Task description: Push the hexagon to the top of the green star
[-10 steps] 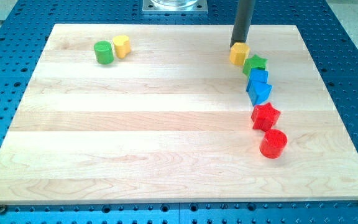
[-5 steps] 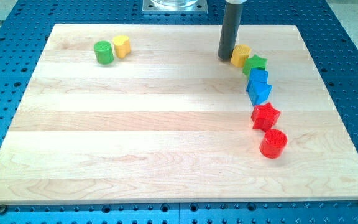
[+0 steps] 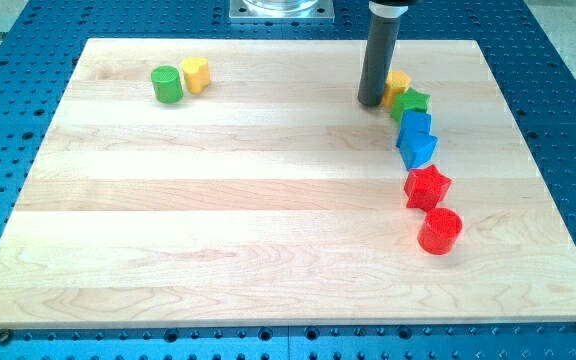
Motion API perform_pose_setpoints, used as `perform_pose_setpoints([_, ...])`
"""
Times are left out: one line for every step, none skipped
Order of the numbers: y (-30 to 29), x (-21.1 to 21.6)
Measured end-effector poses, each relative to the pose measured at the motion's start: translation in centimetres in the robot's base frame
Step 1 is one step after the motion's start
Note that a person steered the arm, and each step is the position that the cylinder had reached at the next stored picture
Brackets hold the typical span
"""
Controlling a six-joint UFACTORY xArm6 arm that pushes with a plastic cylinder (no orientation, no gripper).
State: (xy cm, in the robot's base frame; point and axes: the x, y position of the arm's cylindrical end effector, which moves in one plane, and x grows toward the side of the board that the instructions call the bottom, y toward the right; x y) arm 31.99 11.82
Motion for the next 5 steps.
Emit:
perform_pose_setpoints([0.0, -1.6])
perform_pose_setpoints([0.0, -2.0])
perform_pose_setpoints([0.0, -2.0])
perform_pose_setpoints([0.9, -2.0])
perform_pose_setpoints([1.8, -2.0])
